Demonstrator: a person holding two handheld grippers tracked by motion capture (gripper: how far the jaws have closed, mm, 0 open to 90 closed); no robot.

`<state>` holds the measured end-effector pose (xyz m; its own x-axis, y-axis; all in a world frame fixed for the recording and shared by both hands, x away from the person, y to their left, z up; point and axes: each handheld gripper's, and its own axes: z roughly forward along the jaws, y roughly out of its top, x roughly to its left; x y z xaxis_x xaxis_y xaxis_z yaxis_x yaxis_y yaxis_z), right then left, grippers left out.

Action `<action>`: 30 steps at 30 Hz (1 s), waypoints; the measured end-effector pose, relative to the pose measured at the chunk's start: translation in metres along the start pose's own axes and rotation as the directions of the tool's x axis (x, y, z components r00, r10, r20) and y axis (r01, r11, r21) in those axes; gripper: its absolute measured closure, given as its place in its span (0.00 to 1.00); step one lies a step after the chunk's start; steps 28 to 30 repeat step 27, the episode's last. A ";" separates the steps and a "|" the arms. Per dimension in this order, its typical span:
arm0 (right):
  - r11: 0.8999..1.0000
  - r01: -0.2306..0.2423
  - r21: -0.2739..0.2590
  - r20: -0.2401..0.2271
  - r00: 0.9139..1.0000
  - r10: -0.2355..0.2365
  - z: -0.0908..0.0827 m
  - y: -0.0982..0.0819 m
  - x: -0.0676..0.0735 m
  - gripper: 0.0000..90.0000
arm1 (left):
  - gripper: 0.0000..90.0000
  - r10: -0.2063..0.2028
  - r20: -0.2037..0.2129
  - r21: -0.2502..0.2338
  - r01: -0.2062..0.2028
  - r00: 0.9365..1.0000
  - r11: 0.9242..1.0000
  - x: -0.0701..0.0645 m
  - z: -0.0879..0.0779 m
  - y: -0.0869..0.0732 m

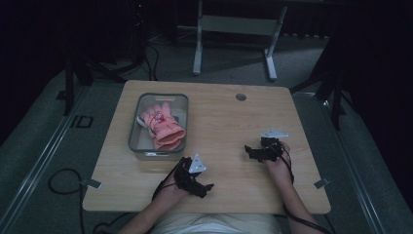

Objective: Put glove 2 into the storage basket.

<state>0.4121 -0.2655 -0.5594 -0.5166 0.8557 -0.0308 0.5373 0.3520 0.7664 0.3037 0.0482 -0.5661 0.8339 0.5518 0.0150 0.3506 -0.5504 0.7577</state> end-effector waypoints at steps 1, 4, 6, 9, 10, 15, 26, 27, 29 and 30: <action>1.000 -0.005 -0.009 0.001 1.000 0.005 -0.001 -0.001 -0.001 0.16 | 0.04 0.005 -0.001 -0.004 -0.005 1.000 1.000 0.000 0.000 -0.001; 1.000 -0.008 -0.015 0.007 1.000 0.008 -0.001 -0.003 -0.003 0.16 | 0.03 0.025 -0.009 -0.004 -0.025 1.000 1.000 -0.003 0.000 -0.003; 1.000 -0.010 -0.016 0.008 1.000 0.010 -0.001 -0.004 -0.003 0.15 | 0.03 0.031 -0.013 -0.006 -0.031 0.999 1.000 -0.005 -0.001 -0.004; 1.000 -0.010 -0.018 0.009 1.000 0.011 -0.002 -0.004 -0.004 0.15 | 0.03 0.032 -0.012 -0.013 -0.032 0.999 0.999 -0.005 -0.001 -0.004; 1.000 -0.010 -0.019 0.011 1.000 0.010 -0.002 -0.005 -0.004 0.15 | 0.03 0.030 -0.013 -0.026 -0.030 0.999 0.999 -0.006 -0.002 -0.006; 1.000 -0.014 -0.021 0.017 1.000 0.015 -0.001 -0.006 -0.005 0.16 | 0.03 0.034 -0.032 -0.041 -0.035 0.999 0.999 -0.010 -0.004 -0.009; 1.000 -0.004 -0.015 0.027 1.000 0.004 -0.001 -0.006 -0.004 0.16 | 0.03 0.039 -0.033 -0.044 -0.040 0.999 0.998 -0.009 -0.004 -0.010; 1.000 -0.004 -0.015 0.028 1.000 0.005 -0.001 -0.006 -0.004 0.16 | 0.03 0.038 -0.033 -0.044 -0.040 0.999 0.998 -0.009 -0.004 -0.010; 1.000 -0.004 -0.015 0.028 1.000 0.005 -0.001 -0.006 -0.004 0.16 | 0.03 0.038 -0.033 -0.044 -0.040 0.999 0.998 -0.009 -0.004 -0.010; 1.000 -0.004 -0.015 0.028 1.000 0.005 -0.001 -0.006 -0.004 0.16 | 0.03 0.038 -0.033 -0.044 -0.040 0.999 0.998 -0.009 -0.004 -0.010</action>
